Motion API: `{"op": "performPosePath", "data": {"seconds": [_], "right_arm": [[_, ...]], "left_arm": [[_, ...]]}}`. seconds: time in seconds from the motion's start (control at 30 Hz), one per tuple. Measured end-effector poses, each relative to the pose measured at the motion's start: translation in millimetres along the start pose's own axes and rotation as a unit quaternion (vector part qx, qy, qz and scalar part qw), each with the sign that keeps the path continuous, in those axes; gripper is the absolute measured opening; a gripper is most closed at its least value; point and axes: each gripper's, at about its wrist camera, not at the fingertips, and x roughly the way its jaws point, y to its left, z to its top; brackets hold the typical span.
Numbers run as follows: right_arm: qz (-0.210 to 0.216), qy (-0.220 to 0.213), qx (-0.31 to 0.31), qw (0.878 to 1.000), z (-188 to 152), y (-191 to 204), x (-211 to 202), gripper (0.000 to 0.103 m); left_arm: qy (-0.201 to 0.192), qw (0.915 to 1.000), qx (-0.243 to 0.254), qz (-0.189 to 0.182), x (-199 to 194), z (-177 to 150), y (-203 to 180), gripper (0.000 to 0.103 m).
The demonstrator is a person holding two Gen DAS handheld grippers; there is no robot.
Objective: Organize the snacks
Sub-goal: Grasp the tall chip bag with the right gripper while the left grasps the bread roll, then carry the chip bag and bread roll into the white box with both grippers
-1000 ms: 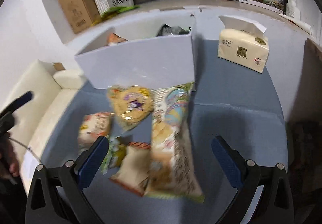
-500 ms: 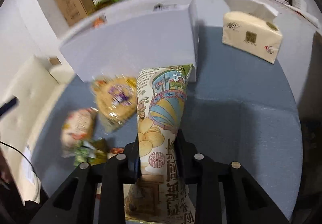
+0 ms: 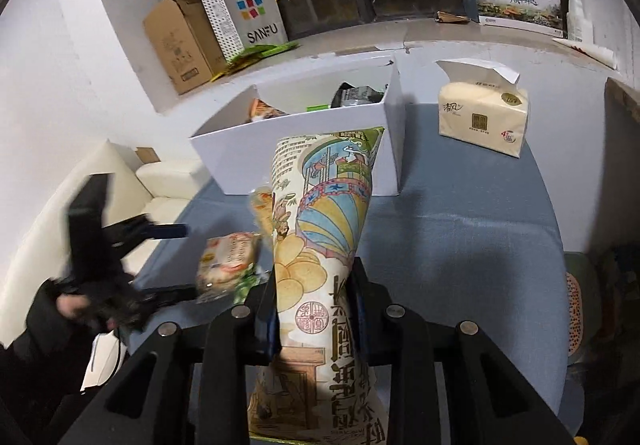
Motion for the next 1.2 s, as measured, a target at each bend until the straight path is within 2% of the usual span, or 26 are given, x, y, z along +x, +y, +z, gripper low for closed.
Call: {"op": "performPosePath", "data": {"seconds": [0.07,0.13,0.17,0.27,0.3,0.37,0.43,0.6,0.8,0.9,1.07,1.2], "right_arm": [[0.0,-0.001,-0.002,1.0,-3,2,-2,0.031],[0.008,-0.001,-0.004,1.0,-5,4,-2,0.031],[0.01,-0.001,-0.004,1.0,-6,4,-2,0.031],[0.008,0.004,-0.006,1.0,-10,6,1,0.031],[0.006,0.006,-0.006,1.0,-11,6,2,0.031],[0.003,0.01,-0.006,1.0,-13,6,5,0.031],[0.005,0.013,-0.003,1.0,-14,6,7,0.031],[0.004,0.012,-0.008,1.0,-15,10,7,0.031],[0.006,0.004,-0.025,1.0,0,21,9,0.031],[0.01,-0.013,-0.031,0.999,27,29,11,0.031],[0.023,-0.046,-0.021,0.998,85,35,20,0.031],[0.028,-0.055,-0.005,0.998,132,36,38,0.031]], "left_arm": [[0.026,0.9995,0.019,0.005,15,3,-1,0.103],[0.042,0.9979,0.042,0.027,26,3,-5,0.103],[0.047,0.9976,0.045,0.024,29,4,-5,0.103],[0.039,0.9983,0.037,0.02,29,5,-3,0.101],[0.037,0.9985,0.035,0.022,27,5,-1,0.098],[0.027,0.9987,0.026,0.034,19,4,2,0.08],[0.022,0.9996,-0.009,0.014,10,1,10,0.078],[-0.049,0.9974,-0.052,0.008,-30,-6,14,0.078],[-0.153,0.9844,-0.087,0.01,-98,13,16,0.078],[-0.198,0.9752,-0.098,0.013,-123,35,29,0.078],[-0.255,0.9585,-0.125,0.03,-143,79,50,0.078],[-0.264,0.9506,-0.158,0.042,-135,120,83,0.078]]}}
